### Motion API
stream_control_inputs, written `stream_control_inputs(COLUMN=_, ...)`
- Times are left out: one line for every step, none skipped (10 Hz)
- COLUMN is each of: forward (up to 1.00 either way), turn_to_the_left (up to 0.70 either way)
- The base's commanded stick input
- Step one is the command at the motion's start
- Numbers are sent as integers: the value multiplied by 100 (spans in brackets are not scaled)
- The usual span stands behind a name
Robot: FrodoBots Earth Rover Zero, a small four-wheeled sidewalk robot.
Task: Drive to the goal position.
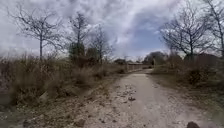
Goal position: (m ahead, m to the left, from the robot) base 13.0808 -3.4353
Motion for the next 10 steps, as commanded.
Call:
stream_control_inputs(forward=0, turn_to_the_left=-50)
stream_control_inputs(forward=0, turn_to_the_left=-50)
stream_control_inputs(forward=0, turn_to_the_left=-50)
stream_control_inputs(forward=0, turn_to_the_left=-50)
stream_control_inputs(forward=0, turn_to_the_left=-50)
stream_control_inputs(forward=0, turn_to_the_left=-50)
stream_control_inputs(forward=0, turn_to_the_left=-50)
stream_control_inputs(forward=0, turn_to_the_left=-50)
stream_control_inputs(forward=1, turn_to_the_left=-49)
stream_control_inputs(forward=7, turn_to_the_left=-43)
